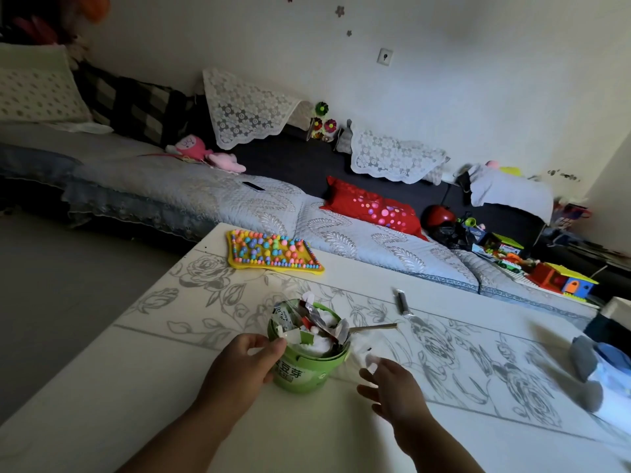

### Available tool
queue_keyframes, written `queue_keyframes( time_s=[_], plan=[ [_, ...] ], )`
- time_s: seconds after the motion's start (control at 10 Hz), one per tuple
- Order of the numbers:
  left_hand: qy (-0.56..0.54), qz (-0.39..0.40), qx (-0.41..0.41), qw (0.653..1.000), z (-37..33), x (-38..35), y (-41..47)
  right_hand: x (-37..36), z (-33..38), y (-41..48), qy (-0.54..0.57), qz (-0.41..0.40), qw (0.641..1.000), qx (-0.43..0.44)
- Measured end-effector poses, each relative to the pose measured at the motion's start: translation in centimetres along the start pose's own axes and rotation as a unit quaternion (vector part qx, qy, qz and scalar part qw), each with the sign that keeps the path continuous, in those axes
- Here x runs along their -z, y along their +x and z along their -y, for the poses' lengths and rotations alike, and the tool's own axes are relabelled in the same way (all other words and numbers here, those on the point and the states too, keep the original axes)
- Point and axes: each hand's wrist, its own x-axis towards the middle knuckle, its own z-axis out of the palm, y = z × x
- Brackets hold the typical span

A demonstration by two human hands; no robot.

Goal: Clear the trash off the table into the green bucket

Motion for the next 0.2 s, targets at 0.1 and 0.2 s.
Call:
queue_keyframes(
  time_s=[0.1,0.2],
  plan=[
    [0.118,-0.019,-0.053,0.991,0.15,0.34,0.1,0.16,-0.98,0.4,-0.139,-0.036,0.987,0.073],
    [0.246,-0.058,-0.11,0.961,0.34,0.54,-0.55,0.85,-1.47,0.71,-0.231,-0.052,0.965,0.114]
  ],
)
